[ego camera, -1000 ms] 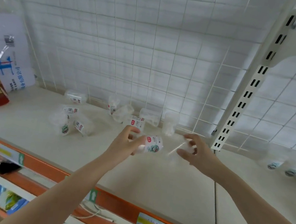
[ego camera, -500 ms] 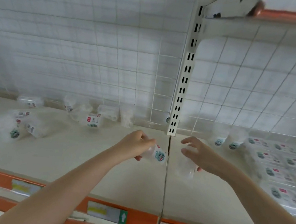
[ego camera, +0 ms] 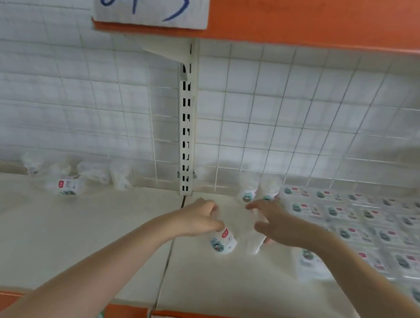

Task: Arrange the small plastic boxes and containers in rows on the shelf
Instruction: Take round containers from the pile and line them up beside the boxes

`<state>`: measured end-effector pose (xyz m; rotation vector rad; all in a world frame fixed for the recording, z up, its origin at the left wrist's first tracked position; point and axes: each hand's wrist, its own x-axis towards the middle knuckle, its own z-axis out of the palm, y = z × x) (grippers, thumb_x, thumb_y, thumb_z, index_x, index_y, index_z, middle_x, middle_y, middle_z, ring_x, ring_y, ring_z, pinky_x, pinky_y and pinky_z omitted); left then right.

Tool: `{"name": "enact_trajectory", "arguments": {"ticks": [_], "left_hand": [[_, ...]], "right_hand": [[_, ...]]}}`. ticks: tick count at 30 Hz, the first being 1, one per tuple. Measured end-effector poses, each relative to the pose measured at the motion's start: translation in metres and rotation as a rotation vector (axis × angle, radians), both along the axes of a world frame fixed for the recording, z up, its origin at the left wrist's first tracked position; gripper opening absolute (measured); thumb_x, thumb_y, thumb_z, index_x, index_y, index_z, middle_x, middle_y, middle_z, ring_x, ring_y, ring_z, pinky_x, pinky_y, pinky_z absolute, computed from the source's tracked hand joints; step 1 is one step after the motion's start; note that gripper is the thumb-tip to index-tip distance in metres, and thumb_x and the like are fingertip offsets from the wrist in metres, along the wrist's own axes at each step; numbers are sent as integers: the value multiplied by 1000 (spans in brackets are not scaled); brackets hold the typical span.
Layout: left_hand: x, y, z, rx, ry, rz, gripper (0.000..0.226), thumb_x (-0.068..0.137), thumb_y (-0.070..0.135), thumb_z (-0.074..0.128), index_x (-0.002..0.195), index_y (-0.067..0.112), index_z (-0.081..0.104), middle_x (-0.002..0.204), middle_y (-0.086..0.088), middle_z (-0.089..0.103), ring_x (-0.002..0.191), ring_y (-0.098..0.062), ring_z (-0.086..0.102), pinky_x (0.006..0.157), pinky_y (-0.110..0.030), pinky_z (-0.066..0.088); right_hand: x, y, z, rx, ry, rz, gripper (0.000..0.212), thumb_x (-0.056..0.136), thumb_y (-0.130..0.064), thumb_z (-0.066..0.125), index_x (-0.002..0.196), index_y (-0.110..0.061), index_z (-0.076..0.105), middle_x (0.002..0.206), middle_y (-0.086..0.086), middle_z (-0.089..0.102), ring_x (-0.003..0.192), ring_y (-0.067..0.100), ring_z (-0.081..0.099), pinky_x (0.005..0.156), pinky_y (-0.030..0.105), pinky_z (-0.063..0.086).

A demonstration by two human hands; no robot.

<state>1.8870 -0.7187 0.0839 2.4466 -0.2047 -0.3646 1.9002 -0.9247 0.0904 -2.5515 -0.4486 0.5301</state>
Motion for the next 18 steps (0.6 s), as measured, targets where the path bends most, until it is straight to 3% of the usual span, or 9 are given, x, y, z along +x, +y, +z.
{"name": "enact_trajectory", "arguments": {"ticks": [4, 6, 9, 14, 18], "left_hand": [[9, -26, 0, 48, -161, -25, 49, 87, 30, 60, 133, 19, 45, 121, -5, 49, 106, -18, 51, 77, -25, 39], [15, -34, -6, 121, -258, -12, 48, 87, 37, 61, 131, 22, 47, 126, -5, 47, 112, -19, 50, 80, -25, 34], [20, -42, -11, 150, -307, 58, 49, 86, 46, 60, 129, 26, 47, 126, -6, 47, 106, -20, 53, 77, -25, 34], [24, -42, -11, 222, -180, 8, 61, 89, 51, 52, 141, 24, 34, 143, -5, 33, 123, -21, 44, 84, -23, 30], [26, -32, -8, 230, -72, -78, 68, 85, 48, 59, 142, 26, 29, 144, -2, 31, 123, -19, 44, 93, -26, 37]], "right_hand": [[0, -10, 5, -115, -151, -20, 54, 94, -36, 53, 140, -20, 33, 140, 4, 37, 117, 21, 46, 97, 34, 38], [0, -11, 6, -207, -258, -42, 56, 92, -46, 52, 137, -16, 37, 132, 5, 45, 115, 23, 48, 93, 37, 41], [6, -10, 7, -396, -390, -21, 56, 91, -56, 44, 128, -13, 41, 122, 6, 45, 107, 25, 52, 78, 36, 39], [22, -14, 7, -443, -403, 13, 62, 90, -64, 37, 127, -14, 43, 124, 5, 46, 106, 26, 53, 76, 35, 38], [24, -23, 13, -290, -248, 96, 59, 89, -52, 53, 138, -24, 35, 131, 0, 40, 108, 22, 52, 90, 37, 43]]}}
